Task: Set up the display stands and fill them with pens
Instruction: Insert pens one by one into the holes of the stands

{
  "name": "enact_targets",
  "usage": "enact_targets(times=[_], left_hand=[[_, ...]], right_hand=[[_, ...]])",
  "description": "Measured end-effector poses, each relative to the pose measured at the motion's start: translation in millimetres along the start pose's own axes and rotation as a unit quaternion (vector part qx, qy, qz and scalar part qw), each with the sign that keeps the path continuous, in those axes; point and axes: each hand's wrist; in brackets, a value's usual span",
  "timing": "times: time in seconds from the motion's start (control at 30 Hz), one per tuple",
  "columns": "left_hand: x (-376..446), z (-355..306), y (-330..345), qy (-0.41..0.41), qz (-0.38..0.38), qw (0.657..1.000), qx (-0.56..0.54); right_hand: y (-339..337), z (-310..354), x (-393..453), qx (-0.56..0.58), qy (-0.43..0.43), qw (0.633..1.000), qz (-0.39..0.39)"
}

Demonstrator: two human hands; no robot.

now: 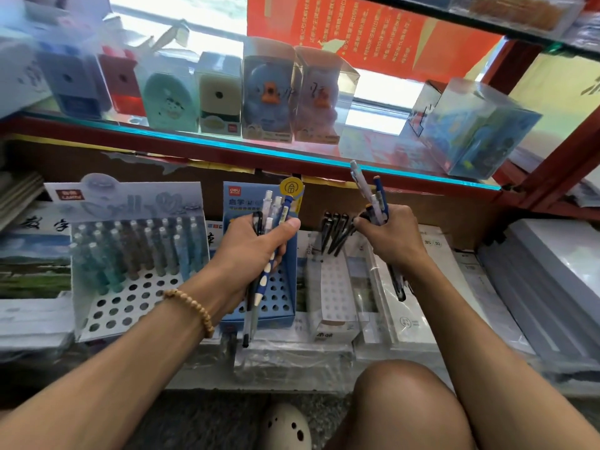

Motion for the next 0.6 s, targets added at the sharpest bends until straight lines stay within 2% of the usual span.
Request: enact_targets(times=[0.2,0.37,0.6], left_hand=[[0.8,-1.5,-2.9,0.005,0.002,1.0,-0.002],[4.1,-0.3,-8.5,0.007,-0.011,1.0,0.017],[1.4,-1.3,-9.5,0.004,-0.01,1.0,0.016]], right_hand=[[5.4,1.8,-0.8,0.039,0.006,0.995,0.088],[9.2,2.3,2.2,-0.003,0.018,0.991,0.136],[7.4,6.6,9.4,-0.058,0.042,0.984,0.162]])
Point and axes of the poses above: each hand's wrist, its own x-axis towards the middle knuckle, its own y-axis out of the palm, z = x × y, and after that the axes turned 9 degrees about y, right-handed
